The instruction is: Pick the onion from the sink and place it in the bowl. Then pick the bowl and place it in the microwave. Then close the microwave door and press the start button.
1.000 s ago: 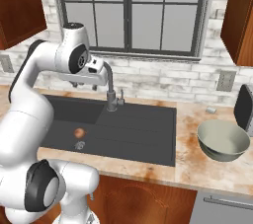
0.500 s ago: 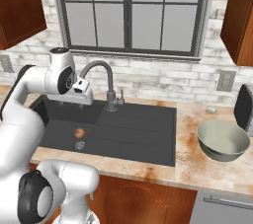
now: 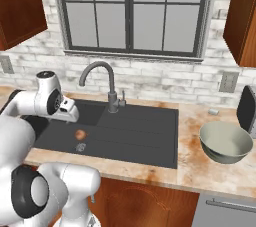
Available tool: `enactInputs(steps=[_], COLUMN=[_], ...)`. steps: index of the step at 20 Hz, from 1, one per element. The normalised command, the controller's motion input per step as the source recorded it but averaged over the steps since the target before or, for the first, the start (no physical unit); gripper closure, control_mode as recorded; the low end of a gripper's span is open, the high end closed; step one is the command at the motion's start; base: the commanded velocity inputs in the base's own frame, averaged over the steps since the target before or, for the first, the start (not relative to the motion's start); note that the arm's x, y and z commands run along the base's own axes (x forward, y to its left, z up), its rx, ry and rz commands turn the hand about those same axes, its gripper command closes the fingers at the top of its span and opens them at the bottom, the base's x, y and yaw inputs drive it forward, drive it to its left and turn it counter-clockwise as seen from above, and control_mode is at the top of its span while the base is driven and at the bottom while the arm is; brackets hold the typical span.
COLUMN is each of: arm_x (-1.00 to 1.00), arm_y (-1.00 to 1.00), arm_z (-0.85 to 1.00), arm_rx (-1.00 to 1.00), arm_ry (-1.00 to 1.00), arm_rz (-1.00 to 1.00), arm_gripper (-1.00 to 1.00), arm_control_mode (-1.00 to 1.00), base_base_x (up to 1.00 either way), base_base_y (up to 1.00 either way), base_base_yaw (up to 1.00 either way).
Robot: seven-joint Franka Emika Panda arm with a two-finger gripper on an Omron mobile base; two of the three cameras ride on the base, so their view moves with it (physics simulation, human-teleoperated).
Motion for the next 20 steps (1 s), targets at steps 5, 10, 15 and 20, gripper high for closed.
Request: enactInputs(steps=[5, 10, 15, 20], arm_x=[0.65, 0.46, 0.27, 0.25], arm_y=[0.02, 0.02, 0.13, 0.10], arm_z=[-0.29, -0.45, -0.68, -0.60], arm_rx=[0.00, -0.01, -0.04, -0.04], arm_ry=[0.12, 0.18, 0.14, 0.02], arm_rz=[0.00, 0.00, 0.00, 0.00], arm_gripper=[-1.00, -1.00, -1.00, -1.00], arm_control_mode=[-1.00, -1.00, -1.00, -1.00], base_base_x=[0.00, 0.00, 0.00, 0.00], base_base_y=[0.00, 0.00, 0.00, 0.00], base_base_yaw=[0.00, 0.00, 0.00, 0.00])
